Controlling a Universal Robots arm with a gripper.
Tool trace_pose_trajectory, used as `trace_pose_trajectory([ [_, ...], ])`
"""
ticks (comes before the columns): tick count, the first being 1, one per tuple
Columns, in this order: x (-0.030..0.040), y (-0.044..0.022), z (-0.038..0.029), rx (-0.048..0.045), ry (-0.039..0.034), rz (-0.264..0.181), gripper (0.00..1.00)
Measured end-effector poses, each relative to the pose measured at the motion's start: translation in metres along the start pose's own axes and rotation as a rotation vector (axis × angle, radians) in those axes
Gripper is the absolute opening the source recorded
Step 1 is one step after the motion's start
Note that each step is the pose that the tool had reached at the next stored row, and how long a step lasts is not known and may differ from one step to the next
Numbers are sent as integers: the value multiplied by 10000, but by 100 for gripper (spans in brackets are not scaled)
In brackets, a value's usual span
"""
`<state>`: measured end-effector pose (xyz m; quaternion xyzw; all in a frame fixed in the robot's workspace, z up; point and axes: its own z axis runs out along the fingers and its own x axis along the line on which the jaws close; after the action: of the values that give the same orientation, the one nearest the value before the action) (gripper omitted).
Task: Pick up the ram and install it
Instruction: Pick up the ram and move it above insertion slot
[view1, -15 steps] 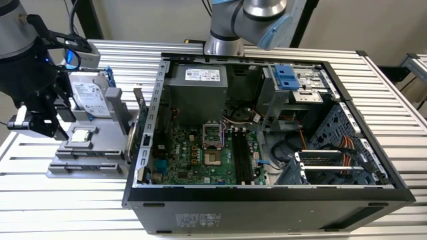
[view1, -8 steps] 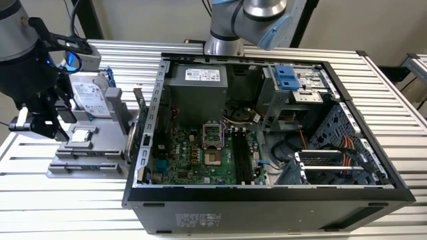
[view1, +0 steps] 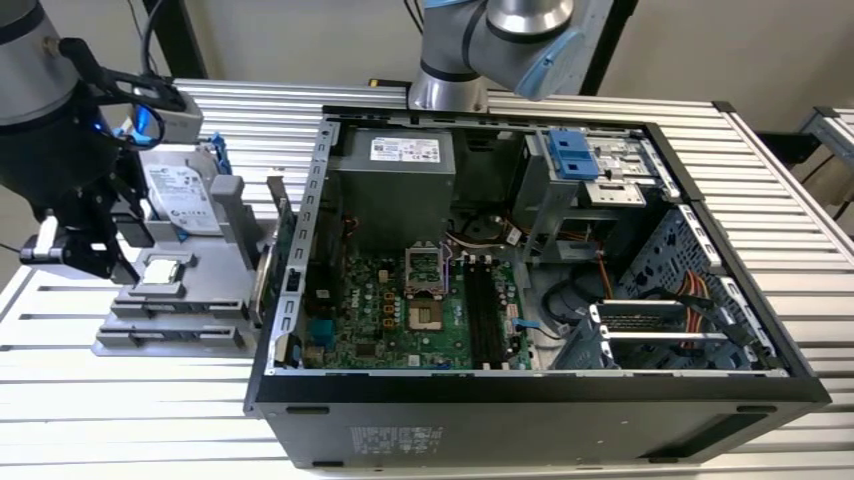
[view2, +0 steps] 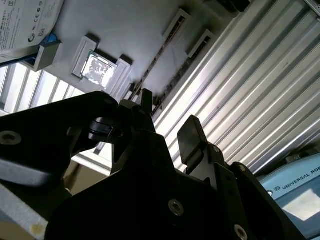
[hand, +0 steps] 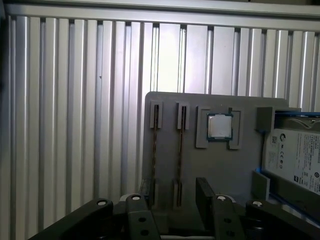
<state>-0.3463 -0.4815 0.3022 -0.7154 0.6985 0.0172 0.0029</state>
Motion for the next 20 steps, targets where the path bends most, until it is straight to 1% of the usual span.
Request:
trace_pose_trajectory([
  [20,2,-1,56,-1,2,0,100],
])
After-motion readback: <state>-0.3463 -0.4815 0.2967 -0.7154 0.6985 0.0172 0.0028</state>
